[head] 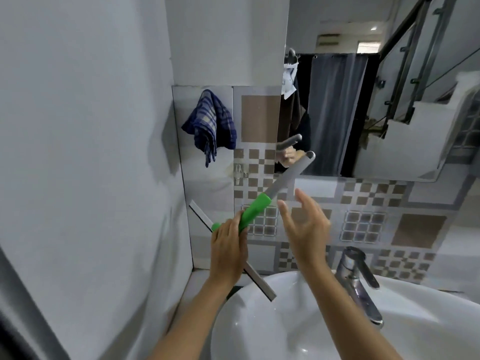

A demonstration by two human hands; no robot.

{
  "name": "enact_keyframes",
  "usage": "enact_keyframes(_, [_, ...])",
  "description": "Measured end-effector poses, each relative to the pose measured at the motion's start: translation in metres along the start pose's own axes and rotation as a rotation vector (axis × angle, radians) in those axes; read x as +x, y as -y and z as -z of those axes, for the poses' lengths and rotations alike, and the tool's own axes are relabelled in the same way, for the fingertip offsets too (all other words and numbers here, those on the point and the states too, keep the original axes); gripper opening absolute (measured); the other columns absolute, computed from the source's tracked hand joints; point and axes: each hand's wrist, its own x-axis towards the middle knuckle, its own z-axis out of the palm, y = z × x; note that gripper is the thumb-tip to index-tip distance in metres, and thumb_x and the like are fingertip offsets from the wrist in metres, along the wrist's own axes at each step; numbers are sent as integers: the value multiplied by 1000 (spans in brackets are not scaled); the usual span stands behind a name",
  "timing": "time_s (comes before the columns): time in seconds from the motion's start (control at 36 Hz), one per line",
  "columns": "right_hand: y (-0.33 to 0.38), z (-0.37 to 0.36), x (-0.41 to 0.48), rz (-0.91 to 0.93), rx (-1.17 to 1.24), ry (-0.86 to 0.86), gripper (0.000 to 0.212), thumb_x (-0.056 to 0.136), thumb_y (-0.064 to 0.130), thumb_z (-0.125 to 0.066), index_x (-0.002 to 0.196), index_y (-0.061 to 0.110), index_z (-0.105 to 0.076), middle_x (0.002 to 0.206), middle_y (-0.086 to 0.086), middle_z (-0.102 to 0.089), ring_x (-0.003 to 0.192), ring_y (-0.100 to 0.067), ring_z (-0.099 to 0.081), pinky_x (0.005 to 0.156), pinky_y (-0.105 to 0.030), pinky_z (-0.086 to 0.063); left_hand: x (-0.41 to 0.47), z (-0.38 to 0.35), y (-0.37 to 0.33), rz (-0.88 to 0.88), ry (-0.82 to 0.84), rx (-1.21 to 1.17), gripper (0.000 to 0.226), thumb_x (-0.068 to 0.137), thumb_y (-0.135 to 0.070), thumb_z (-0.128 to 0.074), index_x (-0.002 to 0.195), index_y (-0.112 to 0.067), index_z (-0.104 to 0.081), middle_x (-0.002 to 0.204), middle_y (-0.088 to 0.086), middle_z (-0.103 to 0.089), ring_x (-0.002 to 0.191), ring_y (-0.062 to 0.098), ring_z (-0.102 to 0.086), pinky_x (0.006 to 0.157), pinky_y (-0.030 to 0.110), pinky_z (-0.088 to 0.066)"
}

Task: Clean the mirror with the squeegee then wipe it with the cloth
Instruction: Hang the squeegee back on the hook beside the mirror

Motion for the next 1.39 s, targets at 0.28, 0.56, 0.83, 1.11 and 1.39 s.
enact_keyframes(0.28, [30, -59, 20, -214, 402, 169, 40, 79, 24, -71, 115, 16, -57, 98, 3, -69, 93, -6, -66, 81, -26, -57, 8, 0, 21, 31, -59, -50, 43, 99, -32, -28, 139, -17, -28, 91, 2, -57, 81, 8, -42, 81, 23, -32])
enact_keyframes(0.56, [-3, -102, 12, -399, 553, 310, 40, 81, 2, -66, 103, 35, -55, 90, 6, -67, 91, -12, -67, 80, -32, -58, -21, -18, 73, 68, 202, -120, 56, 98, -34, -32, 143, -45, 0, 87, -10, -42, 78, -1, -42, 73, 23, -40])
enact_keyframes(0.83, [-33, -113, -1, -342, 411, 509, 53, 78, 0, -68, 127, 10, -52, 98, 10, -65, 90, -1, -64, 86, -23, -54, -40, -45, 74, 352, 360, -350, 68, 97, -12, -44, 146, -34, -3, 132, -23, -31, 109, -27, -33, 89, -3, -29])
enact_keyframes(1.11, [-53, -123, -20, -406, 351, 571, 55, 78, 1, -68, 129, 12, -51, 108, 2, -65, 100, -13, -64, 94, -35, -52, -53, -46, 77, 500, 458, -398, 70, 95, -24, -48, 141, -45, 0, 149, -9, -28, 135, 13, -32, 107, 36, -33])
enact_keyframes(1.39, [-67, -130, -19, -401, 340, 578, 56, 79, 0, -67, 130, 12, -50, 104, 4, -66, 97, -8, -64, 93, -25, -50, -50, -58, 91, 485, 505, -378, 77, 95, -26, -50, 133, -56, 9, 153, -6, -25, 137, 15, -32, 106, 34, -33])
